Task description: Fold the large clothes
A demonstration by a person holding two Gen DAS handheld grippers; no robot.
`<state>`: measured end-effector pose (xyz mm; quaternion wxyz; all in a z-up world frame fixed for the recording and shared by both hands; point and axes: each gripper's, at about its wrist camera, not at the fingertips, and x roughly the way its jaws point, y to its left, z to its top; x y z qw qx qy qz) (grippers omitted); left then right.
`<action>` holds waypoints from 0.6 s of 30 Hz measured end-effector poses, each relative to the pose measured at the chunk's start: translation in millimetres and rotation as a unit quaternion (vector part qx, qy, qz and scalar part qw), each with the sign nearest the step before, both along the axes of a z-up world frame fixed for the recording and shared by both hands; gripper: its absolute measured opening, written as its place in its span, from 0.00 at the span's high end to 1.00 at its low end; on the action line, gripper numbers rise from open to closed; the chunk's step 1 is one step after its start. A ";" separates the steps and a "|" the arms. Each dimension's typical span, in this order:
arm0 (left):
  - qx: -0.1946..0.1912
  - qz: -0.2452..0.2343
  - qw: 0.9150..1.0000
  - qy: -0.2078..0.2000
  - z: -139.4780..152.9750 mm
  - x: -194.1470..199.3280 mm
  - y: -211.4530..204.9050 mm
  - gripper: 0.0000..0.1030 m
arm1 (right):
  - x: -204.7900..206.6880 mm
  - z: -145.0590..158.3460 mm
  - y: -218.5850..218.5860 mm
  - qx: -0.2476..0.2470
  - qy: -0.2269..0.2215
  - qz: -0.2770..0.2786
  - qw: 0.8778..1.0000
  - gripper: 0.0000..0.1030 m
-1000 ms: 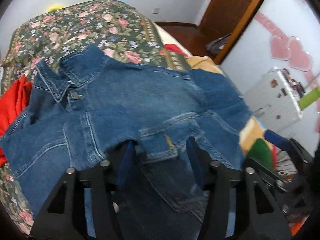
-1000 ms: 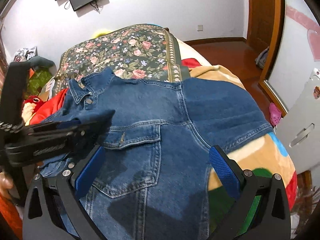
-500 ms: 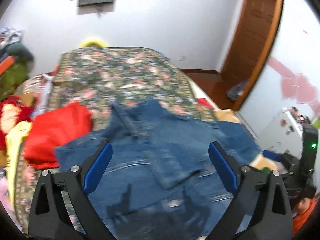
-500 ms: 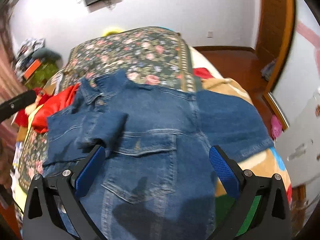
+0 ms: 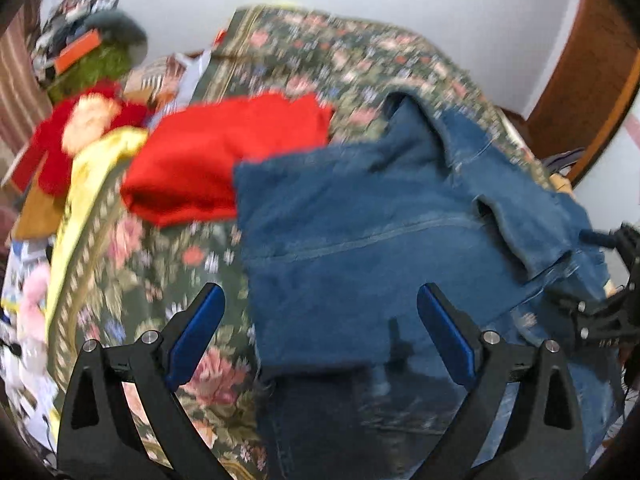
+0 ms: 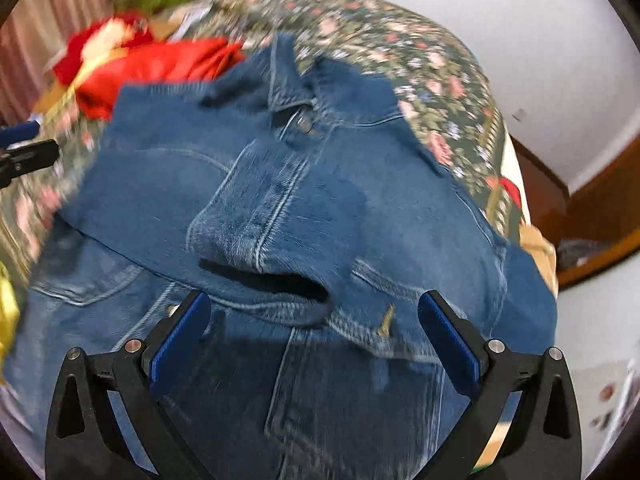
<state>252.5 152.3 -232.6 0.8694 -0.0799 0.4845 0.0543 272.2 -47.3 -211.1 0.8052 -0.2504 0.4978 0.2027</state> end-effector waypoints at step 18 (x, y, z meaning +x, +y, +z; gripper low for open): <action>0.008 0.017 0.998 0.059 -55.5 -0.7 9.3 0.05 | 18.9 27.5 4.3 0.064 -0.039 0.013 0.997 0.68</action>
